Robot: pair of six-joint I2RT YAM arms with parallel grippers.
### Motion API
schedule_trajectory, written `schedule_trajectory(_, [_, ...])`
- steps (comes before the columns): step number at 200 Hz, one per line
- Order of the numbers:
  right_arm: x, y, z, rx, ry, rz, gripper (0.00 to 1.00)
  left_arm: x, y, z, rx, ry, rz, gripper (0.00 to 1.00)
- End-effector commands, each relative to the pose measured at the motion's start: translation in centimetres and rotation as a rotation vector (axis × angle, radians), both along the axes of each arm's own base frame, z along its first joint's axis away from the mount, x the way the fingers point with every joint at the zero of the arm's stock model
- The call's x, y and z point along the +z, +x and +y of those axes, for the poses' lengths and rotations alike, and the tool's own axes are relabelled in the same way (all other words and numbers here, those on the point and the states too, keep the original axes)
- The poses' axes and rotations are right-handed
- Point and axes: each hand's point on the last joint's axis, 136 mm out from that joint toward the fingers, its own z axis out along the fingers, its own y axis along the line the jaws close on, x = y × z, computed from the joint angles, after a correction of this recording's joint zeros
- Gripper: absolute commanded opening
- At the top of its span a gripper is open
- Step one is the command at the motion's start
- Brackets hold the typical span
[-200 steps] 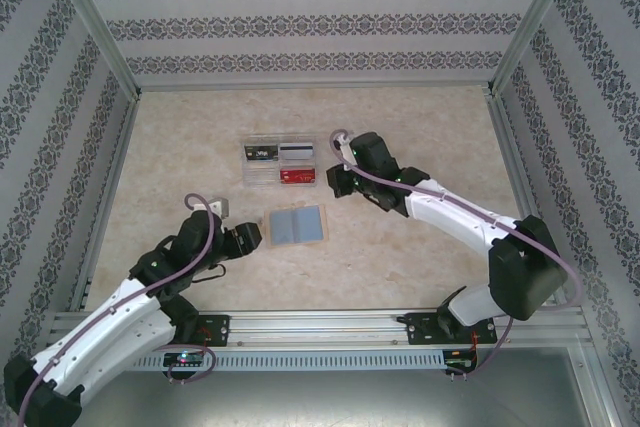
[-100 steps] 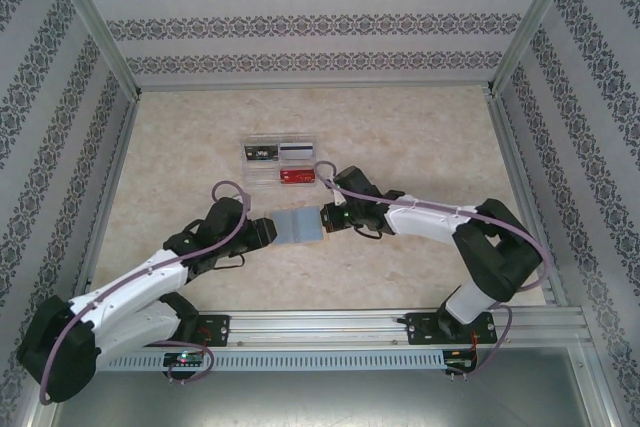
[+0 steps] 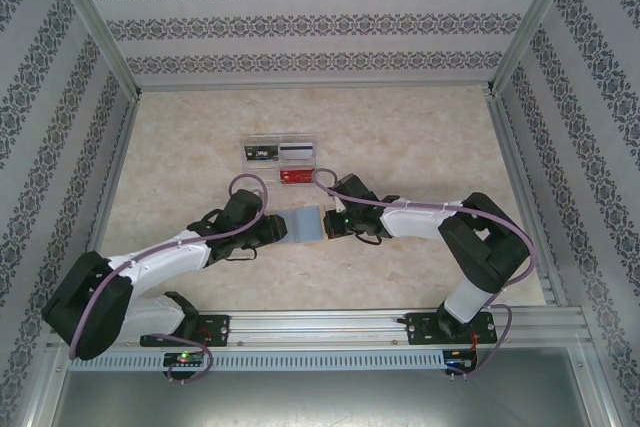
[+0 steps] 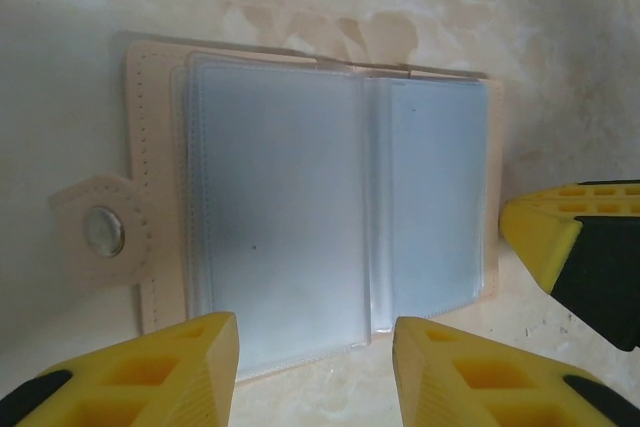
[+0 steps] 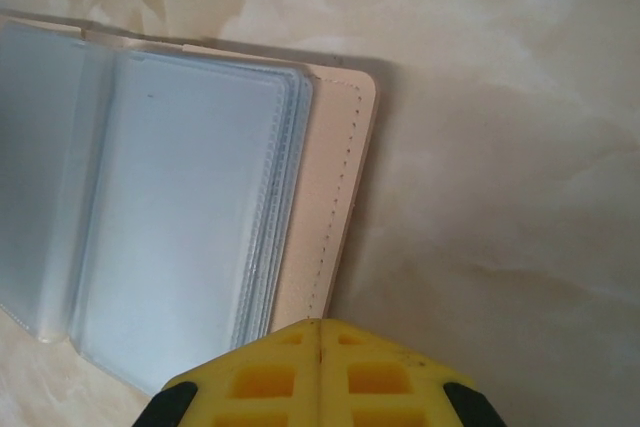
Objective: Take the credit cards out of the card holder
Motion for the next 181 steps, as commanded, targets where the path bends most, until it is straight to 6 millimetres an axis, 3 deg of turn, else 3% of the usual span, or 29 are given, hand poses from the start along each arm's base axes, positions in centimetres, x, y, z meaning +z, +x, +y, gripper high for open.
schedule_trajectory(1, [-0.6,0.1,-0.1,-0.012,-0.004,-0.002,0.0,1.6,1.5,-1.3,-0.014,-0.037,-0.055,0.45])
schedule_trajectory(130, [-1.2,-0.1,0.3,-0.003,0.015,0.027,0.0,-2.0,1.2,1.1,0.053,0.126,0.042,0.43])
schedule_trajectory(181, [-1.1,-0.1,0.5,-0.002,0.021,0.029,0.0,-2.5,1.1,0.5,0.043,0.103,0.056,0.43])
